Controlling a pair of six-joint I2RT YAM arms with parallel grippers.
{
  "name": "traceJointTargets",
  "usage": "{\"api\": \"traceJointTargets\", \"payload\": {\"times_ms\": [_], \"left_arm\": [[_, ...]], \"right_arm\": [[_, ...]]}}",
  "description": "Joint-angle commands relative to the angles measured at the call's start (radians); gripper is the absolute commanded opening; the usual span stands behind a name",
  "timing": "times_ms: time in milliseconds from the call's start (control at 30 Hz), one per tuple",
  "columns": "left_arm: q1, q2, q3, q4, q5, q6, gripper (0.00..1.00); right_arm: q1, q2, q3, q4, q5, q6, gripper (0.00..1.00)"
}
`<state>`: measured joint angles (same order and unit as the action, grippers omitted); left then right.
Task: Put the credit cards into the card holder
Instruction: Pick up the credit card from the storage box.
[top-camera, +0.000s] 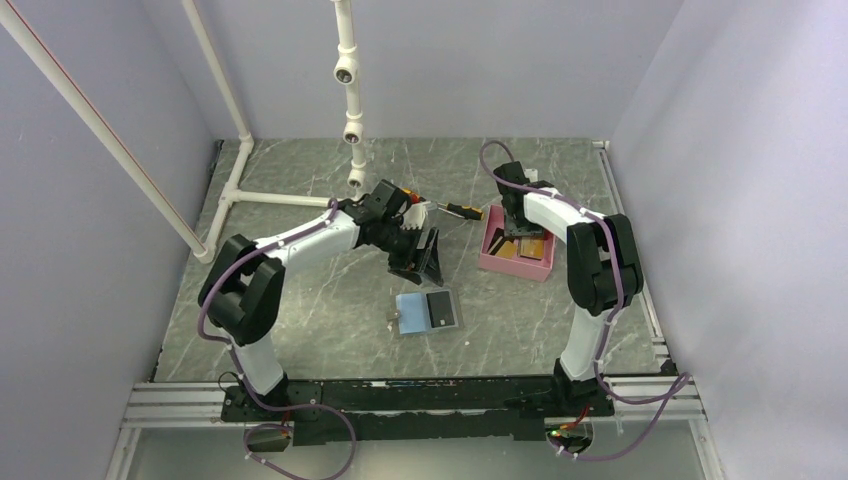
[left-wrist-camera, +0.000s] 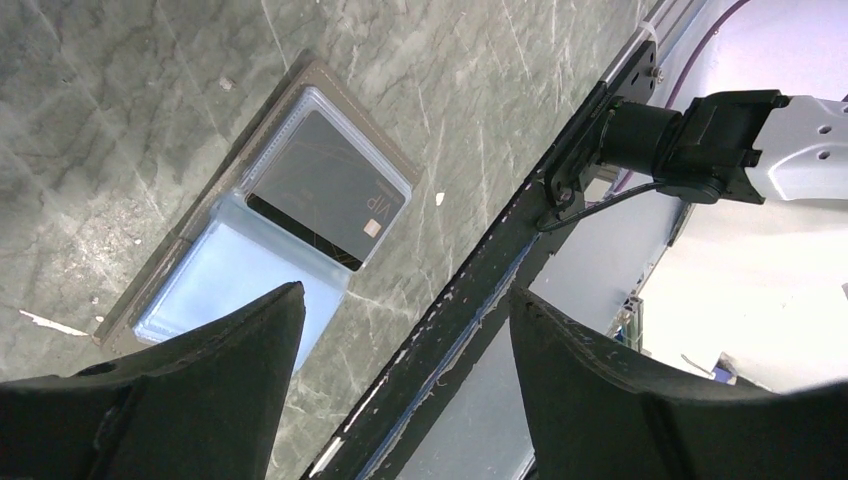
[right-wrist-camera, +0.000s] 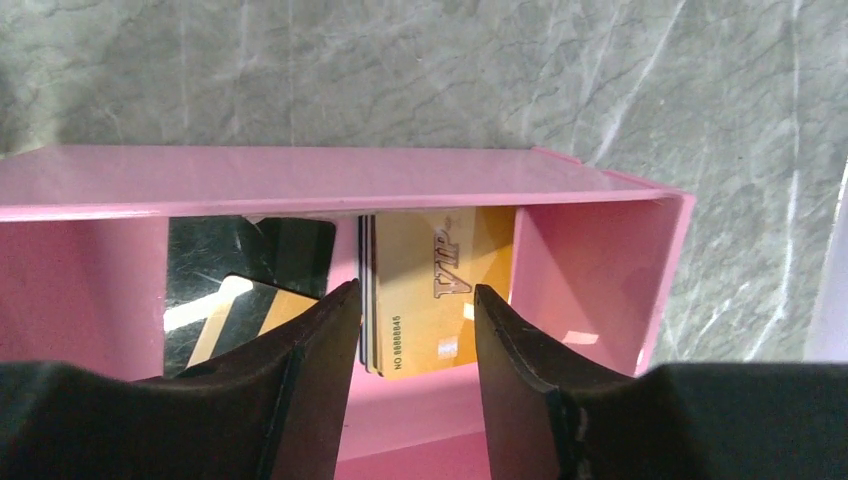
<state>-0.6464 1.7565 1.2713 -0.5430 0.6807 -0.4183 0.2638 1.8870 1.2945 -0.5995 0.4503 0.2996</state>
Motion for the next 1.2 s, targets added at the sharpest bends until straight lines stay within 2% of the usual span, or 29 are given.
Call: {"api": "traceJointTargets", "payload": {"times_ms": [0,100,300,467,633,1167], "left_arm": [[0.004,0.013,0.042,0.01,0.055,0.03,0.8],[0.005,0.015,0.044,0.011,0.061,0.029,0.8],[0.005,0.017,0.047,0.012,0.068,0.023,0.81],[0.004,0.02,0.049,0.02,0.078,0.019,0.81],[0.004,0.026,0.057,0.017,0.084,0.021,0.81],[0.005,0.023,0.05,0.029,0.102,0.014,0.82]], "right_arm": [[-0.004,-0.003,0.032,0.011,0.071,-0.008,0.46],[-0.004,-0.009,0.028,0.009,0.085,-0.01,0.41],[-0.005,-0.005,0.03,0.008,0.082,-0.011,0.39],[-0.005,-0.004,0.022,0.044,-0.009,-0.024,0.47],[-0.013,0.041,0.049,0.017,0.025,-0.016,0.47],[-0.022,-0.023,0.02,-0.024,0.134,-0.002,0.36]]}}
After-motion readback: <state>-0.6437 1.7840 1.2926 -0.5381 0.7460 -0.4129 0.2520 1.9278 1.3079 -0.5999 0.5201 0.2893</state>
